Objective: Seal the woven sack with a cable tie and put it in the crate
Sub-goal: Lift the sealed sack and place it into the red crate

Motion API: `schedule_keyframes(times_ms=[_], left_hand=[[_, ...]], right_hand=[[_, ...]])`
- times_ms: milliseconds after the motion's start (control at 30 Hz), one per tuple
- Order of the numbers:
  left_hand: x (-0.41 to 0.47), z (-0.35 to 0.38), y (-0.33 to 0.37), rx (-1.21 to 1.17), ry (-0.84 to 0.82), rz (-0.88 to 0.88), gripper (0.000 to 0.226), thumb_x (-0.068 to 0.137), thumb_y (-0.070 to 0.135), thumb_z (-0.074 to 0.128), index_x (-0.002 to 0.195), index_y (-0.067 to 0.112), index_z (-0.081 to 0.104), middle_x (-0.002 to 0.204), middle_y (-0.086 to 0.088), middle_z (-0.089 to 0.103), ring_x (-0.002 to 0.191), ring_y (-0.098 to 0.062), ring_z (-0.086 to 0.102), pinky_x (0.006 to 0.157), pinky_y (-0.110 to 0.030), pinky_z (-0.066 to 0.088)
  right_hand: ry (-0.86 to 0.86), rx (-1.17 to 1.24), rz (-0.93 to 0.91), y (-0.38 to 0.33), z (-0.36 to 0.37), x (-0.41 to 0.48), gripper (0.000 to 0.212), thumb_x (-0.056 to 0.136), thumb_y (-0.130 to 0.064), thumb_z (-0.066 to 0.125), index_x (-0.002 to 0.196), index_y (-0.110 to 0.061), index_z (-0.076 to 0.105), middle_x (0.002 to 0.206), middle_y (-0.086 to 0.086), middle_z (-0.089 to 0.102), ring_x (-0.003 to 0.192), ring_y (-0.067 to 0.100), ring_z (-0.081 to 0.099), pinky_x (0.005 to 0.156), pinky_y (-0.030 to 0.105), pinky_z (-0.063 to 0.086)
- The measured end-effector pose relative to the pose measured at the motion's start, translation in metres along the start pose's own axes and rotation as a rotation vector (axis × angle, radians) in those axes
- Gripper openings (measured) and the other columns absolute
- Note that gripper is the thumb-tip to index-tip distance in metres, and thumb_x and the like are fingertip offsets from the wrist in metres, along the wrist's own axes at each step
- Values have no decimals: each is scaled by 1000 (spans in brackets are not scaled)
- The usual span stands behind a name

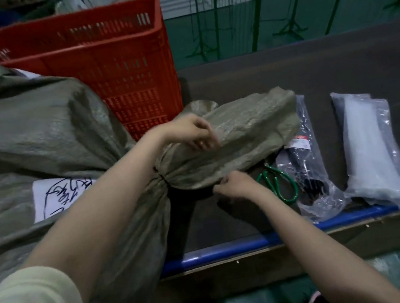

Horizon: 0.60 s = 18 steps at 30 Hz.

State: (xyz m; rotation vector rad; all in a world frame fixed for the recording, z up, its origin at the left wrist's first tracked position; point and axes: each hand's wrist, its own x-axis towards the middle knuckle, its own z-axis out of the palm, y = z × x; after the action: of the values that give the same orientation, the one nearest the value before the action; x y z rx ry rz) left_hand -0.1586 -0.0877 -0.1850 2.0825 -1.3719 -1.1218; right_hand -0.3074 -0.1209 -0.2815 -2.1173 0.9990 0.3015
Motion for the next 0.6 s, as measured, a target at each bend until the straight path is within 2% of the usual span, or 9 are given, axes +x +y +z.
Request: schedule_keyframes(times_ms=[33, 67, 133, 233, 333, 367, 433, 500, 600], left_hand=[[-8, -14, -10, 59, 91, -15, 24, 92, 9, 45, 89, 14, 68, 83, 2, 69, 71, -4, 67, 66, -23, 53], [-15, -26, -19, 182, 185, -47, 23, 91, 10, 46, 90, 15, 69, 90, -1, 70, 81, -9, 67, 75, -28, 52], [-28, -48, -40, 533, 286, -175, 26, 88, 14, 46, 107, 17, 65, 116, -8, 65, 107, -24, 60, 91, -33, 47], [-53, -63, -67, 865, 141, -467, 47, 91, 37, 44, 134, 19, 45, 144, -12, 45, 130, -30, 45, 106, -36, 35], [-68, -66, -81, 1010, -8, -572, 60, 88, 54, 45, 137, 20, 42, 146, -5, 43, 135, -24, 38, 114, -41, 20], [-69, -66, -83, 1028, -8, -559, 57, 88, 51, 48, 133, 17, 46, 142, -6, 47, 132, -24, 41, 113, -42, 19], [-77, -74, -86, 1035, 62, -504, 43, 89, 41, 51, 123, 13, 55, 133, -8, 55, 124, -27, 49, 110, -42, 26], [-87, -88, -84, 957, 163, -456, 37, 88, 40, 52, 113, 15, 62, 125, -8, 60, 115, -29, 54, 99, -38, 38], [-103, -122, -75, 643, 363, -324, 32, 88, 40, 54, 101, 15, 68, 117, -10, 65, 108, -28, 58, 89, -34, 44]], right_hand=[[-137, 84, -21, -14, 8, -3, 34, 83, -47, 57, 84, -14, 66, 89, 8, 68, 80, 21, 62, 66, 26, 44], [-264, 164, -25, -24, 15, -7, 38, 82, -54, 56, 90, -18, 65, 94, 4, 67, 79, 17, 60, 67, 26, 44], [-419, 271, -17, -42, 30, -9, 62, 81, -63, 50, 123, -17, 56, 121, 6, 62, 97, 18, 58, 79, 30, 44], [-446, 405, -21, -68, 51, -11, 73, 80, -63, 52, 134, -14, 46, 124, 8, 57, 104, 20, 54, 84, 32, 43], [-343, 648, -57, -95, 66, -12, 48, 86, -34, 62, 125, -6, 54, 98, 2, 62, 83, 14, 57, 70, 25, 47], [-268, 733, -74, -101, 69, -11, 40, 86, -21, 63, 121, -2, 58, 99, 5, 66, 78, 13, 59, 68, 24, 48], [-103, 849, -94, -117, 71, -9, 32, 83, -6, 63, 115, -1, 63, 112, 15, 68, 90, 23, 65, 80, 31, 52], [38, 893, -122, -130, 61, -6, 29, 81, -2, 61, 110, -3, 66, 113, 15, 68, 102, 29, 64, 92, 36, 50], [178, 863, -193, -149, 37, -1, 24, 83, -10, 60, 106, -11, 67, 110, 9, 69, 105, 28, 63, 99, 43, 47]])
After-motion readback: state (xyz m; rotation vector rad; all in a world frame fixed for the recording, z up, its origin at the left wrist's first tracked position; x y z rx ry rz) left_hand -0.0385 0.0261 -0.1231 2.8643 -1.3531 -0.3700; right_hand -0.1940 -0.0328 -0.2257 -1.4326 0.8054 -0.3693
